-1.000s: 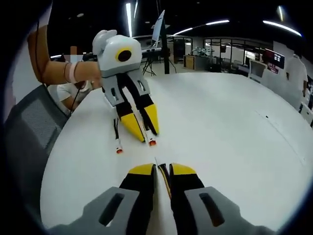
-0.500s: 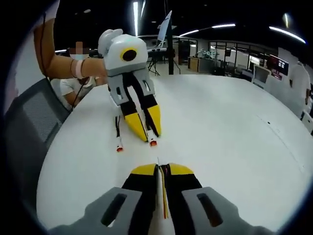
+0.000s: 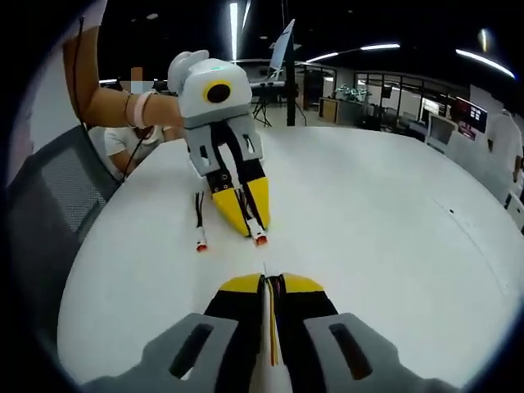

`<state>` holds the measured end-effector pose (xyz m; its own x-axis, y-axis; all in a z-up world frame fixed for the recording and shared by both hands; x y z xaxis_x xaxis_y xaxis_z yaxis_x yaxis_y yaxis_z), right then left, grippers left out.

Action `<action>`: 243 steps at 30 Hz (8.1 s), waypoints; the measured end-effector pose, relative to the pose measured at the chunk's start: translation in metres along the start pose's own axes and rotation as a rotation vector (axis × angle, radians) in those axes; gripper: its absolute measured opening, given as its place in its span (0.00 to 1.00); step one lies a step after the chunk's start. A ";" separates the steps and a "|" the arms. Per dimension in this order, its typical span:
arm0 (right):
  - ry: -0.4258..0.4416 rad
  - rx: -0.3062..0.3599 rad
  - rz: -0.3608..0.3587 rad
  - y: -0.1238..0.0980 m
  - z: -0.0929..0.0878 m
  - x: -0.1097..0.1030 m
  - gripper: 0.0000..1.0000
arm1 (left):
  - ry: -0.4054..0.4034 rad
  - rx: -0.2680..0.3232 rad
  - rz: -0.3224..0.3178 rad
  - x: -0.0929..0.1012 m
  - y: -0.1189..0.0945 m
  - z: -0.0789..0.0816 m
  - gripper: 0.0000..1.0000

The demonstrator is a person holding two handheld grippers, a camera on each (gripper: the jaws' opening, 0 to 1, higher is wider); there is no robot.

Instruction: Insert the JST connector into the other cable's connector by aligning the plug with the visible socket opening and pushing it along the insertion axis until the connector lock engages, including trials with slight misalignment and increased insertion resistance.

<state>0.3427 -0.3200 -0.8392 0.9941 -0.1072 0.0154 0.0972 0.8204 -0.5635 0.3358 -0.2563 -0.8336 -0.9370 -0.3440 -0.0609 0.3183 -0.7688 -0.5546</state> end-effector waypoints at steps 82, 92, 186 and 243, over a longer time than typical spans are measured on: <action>-0.121 0.035 0.120 -0.020 0.037 -0.027 0.03 | 0.035 0.060 -0.116 0.020 -0.016 0.036 0.00; -0.101 0.044 0.136 -0.026 0.038 -0.032 0.03 | 0.025 0.065 -0.145 0.024 -0.014 0.039 0.00; -0.053 0.123 0.060 -0.030 0.057 -0.002 0.02 | 0.051 0.052 -0.057 0.004 -0.018 0.067 0.00; -0.041 0.022 0.030 -0.005 -0.005 -0.017 0.04 | 0.064 -0.100 -0.122 0.021 0.030 0.020 0.00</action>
<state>0.3255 -0.3247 -0.8407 0.9977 -0.0598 0.0333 0.0683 0.8353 -0.5455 0.3285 -0.2974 -0.8353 -0.9762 -0.2134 -0.0391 0.1883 -0.7443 -0.6408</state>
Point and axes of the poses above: the point that each gripper's makers call its tool centre point, and the gripper's own axes: y roughly forward along the fingers, x roughly to its right, z roughly out of its top, the point moved 2 cm from there along -y, roughly backward along the fingers, and after that the axes turned 2 degrees about -y, right-handed, at the moved point
